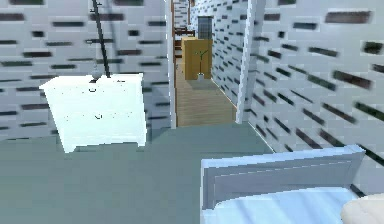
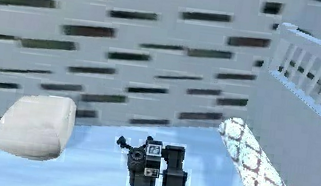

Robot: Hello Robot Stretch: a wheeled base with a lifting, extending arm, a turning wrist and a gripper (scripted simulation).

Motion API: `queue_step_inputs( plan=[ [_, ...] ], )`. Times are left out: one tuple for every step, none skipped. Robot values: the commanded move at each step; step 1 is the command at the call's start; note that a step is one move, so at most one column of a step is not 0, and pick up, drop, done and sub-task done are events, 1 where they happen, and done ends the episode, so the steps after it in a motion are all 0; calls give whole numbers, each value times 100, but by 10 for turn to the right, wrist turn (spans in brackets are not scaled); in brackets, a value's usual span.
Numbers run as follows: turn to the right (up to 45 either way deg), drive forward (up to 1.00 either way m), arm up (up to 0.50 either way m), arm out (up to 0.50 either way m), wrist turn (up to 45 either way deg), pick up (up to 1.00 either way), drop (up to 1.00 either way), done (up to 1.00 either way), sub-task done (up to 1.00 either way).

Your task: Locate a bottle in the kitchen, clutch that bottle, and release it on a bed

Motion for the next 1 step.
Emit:
queue_step_inputs(
  plan=[
    [0,0,0,0,0,0,0,100,0]
  ],
)
